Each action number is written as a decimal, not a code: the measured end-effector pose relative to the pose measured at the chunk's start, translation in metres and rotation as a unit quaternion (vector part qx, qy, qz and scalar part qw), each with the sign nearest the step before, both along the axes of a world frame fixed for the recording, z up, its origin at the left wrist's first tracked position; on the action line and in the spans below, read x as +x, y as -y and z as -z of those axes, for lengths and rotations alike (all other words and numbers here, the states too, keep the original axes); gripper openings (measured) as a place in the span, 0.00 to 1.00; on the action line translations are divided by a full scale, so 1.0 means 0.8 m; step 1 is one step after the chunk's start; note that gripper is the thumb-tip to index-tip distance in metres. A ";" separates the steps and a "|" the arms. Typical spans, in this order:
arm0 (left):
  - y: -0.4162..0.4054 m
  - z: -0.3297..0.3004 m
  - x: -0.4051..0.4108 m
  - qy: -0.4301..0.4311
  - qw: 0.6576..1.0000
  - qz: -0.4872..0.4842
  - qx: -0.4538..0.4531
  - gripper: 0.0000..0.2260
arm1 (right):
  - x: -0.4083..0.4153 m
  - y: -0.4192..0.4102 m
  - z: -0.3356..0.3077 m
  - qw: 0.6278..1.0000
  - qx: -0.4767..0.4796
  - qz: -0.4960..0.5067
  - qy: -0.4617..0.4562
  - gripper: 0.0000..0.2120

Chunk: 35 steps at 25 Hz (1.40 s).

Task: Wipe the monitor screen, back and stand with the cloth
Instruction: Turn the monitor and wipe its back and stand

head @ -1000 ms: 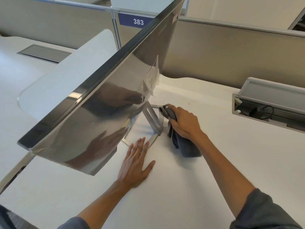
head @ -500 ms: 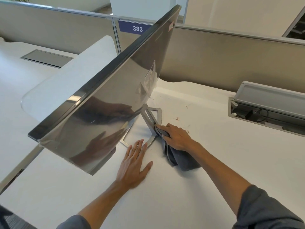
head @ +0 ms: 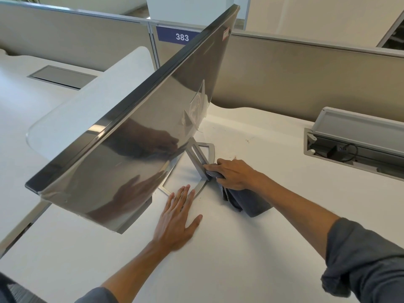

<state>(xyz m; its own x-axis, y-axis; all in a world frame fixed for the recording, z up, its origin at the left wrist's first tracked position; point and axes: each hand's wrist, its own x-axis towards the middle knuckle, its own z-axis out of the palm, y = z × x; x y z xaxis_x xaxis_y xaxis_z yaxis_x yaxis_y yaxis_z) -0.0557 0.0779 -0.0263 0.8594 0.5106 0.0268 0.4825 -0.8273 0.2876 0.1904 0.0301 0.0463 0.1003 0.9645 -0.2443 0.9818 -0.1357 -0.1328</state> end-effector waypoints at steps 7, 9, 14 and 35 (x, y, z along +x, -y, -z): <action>-0.001 0.003 -0.001 -0.005 1.000 -0.001 0.004 0.32 | -0.008 -0.006 -0.008 1.000 -0.002 0.009 0.023 0.25; 0.000 0.003 -0.002 0.000 1.000 0.000 0.004 0.32 | -0.017 -0.003 -0.006 1.000 0.014 0.019 0.019 0.24; -0.002 0.004 -0.002 0.006 1.000 0.006 0.000 0.31 | -0.006 0.001 -0.019 1.000 0.025 0.015 0.009 0.10; -0.002 0.007 -0.002 0.011 1.000 0.002 0.004 0.32 | -0.004 -0.006 -0.007 0.998 -0.021 0.021 -0.052 0.20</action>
